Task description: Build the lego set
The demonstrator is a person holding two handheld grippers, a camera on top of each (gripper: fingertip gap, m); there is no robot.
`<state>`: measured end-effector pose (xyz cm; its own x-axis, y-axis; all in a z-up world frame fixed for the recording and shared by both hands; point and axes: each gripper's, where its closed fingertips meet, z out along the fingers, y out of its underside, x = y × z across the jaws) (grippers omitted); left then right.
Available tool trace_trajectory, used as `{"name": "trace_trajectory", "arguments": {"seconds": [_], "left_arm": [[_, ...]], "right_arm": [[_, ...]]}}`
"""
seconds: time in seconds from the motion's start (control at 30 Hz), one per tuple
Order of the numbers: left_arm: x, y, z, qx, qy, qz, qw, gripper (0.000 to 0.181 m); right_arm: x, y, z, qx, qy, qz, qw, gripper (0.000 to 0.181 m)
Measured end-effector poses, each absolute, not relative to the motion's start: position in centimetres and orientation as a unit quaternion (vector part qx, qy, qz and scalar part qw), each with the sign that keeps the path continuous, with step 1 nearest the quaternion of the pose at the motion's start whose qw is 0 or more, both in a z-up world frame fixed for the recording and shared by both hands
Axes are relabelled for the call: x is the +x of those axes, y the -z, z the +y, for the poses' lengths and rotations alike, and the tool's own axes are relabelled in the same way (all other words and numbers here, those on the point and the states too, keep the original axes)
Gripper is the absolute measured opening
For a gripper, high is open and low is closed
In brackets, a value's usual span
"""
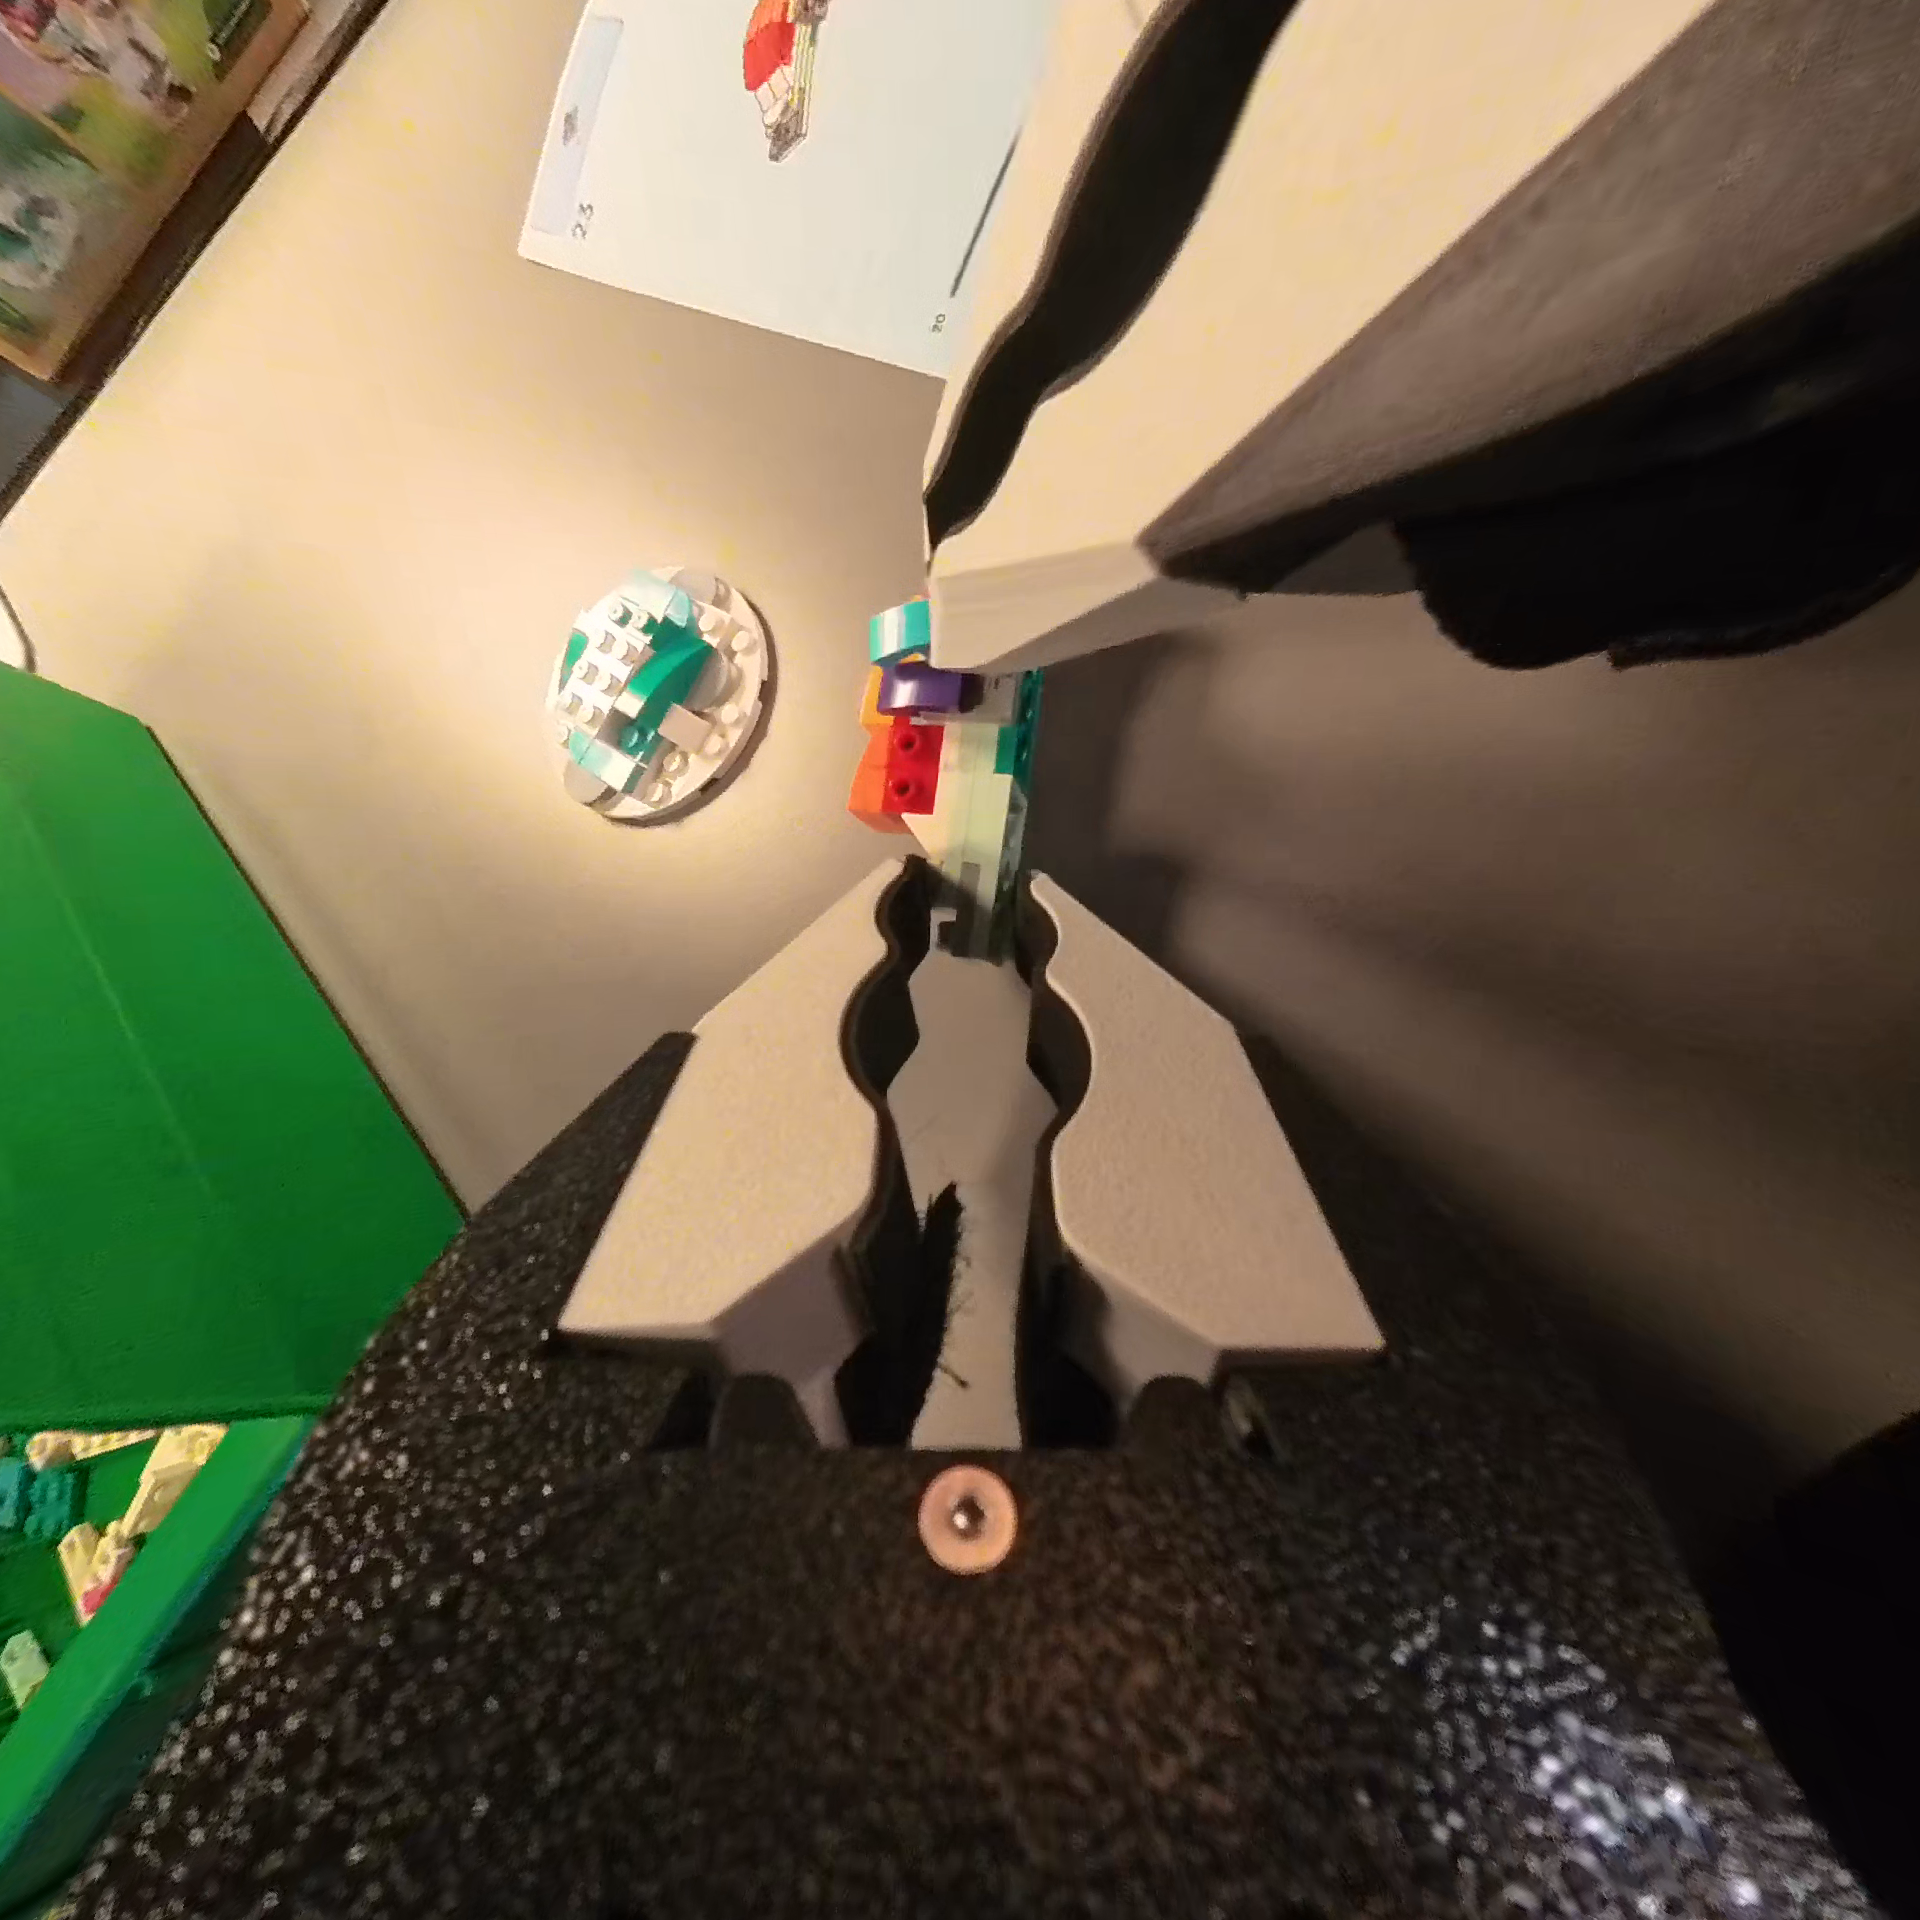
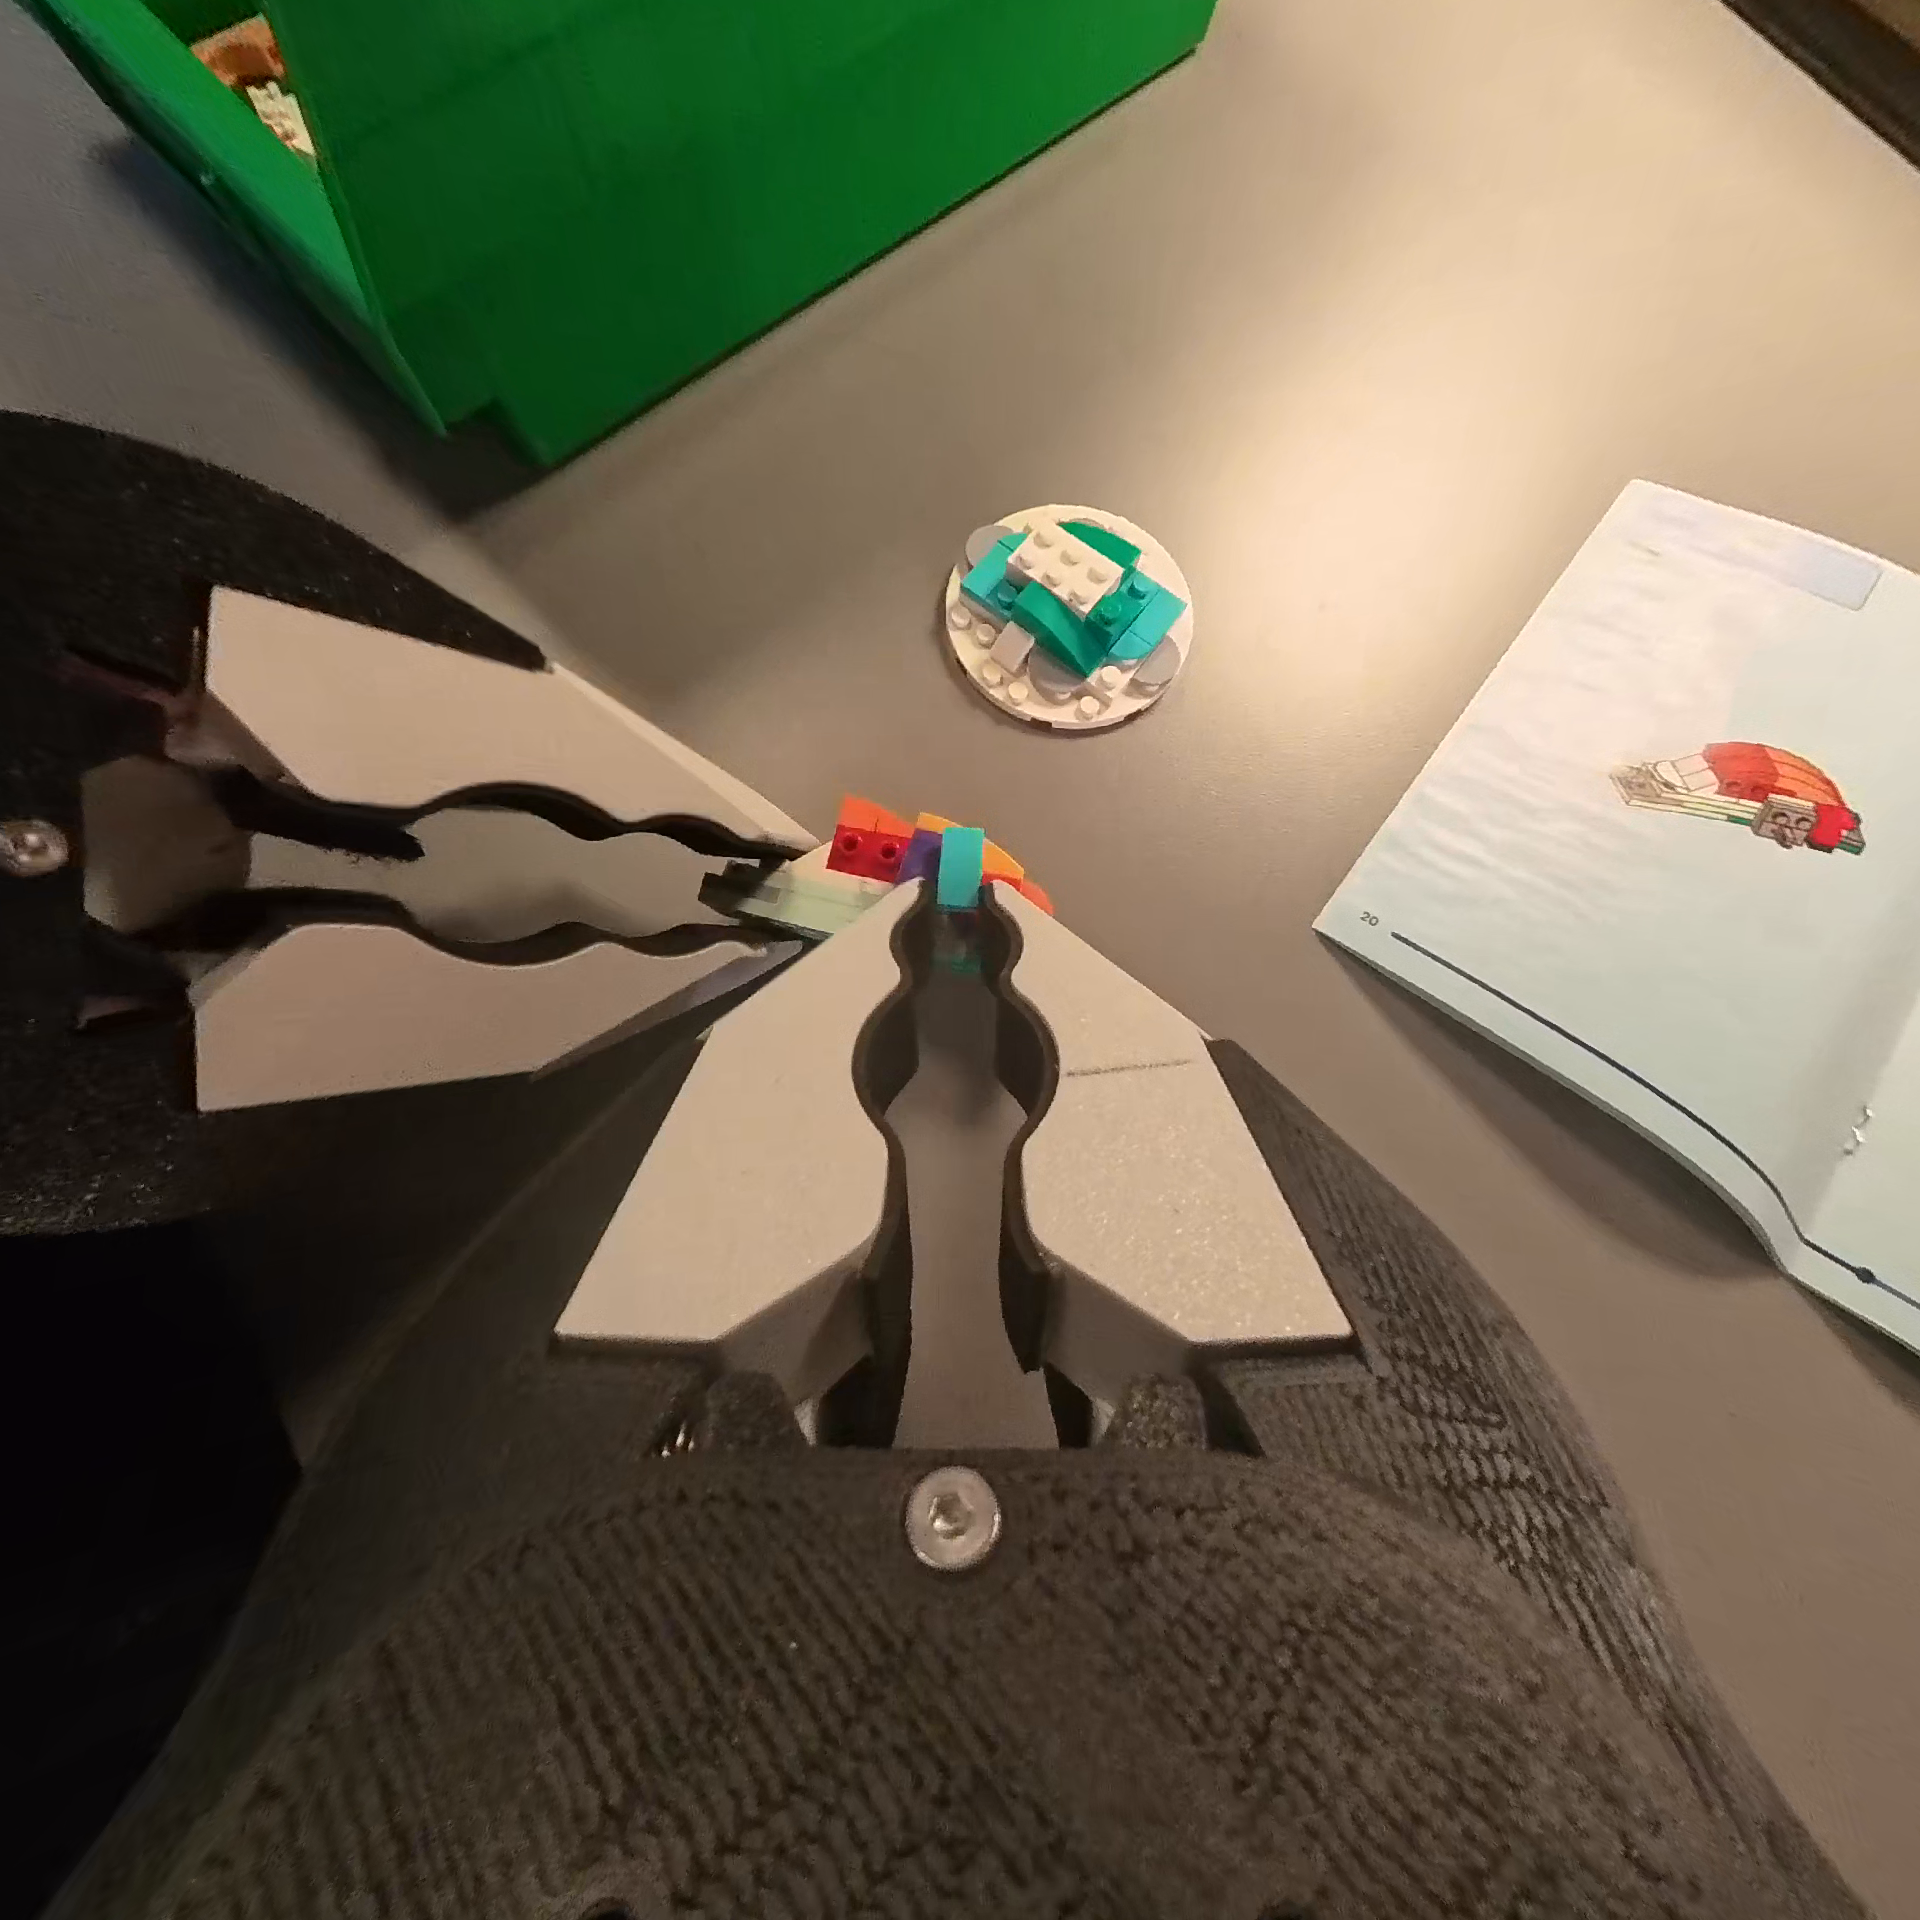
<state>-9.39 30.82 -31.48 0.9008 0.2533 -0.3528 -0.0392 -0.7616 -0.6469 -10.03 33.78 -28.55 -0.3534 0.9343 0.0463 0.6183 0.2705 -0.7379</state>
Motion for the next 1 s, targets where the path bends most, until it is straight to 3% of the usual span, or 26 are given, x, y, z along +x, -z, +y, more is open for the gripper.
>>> {"name": "trace_trajectory", "arguments": {"seconds": [1.0], "left_arm": [[-8.5, 31.6, 31.2, -0.92, -0.2, -0.048, 0.335, 0.012]], "right_arm": [[-9.0, 28.7, 34.3, -0.517, -0.292, -0.771, 0.23, 0.009]]}}
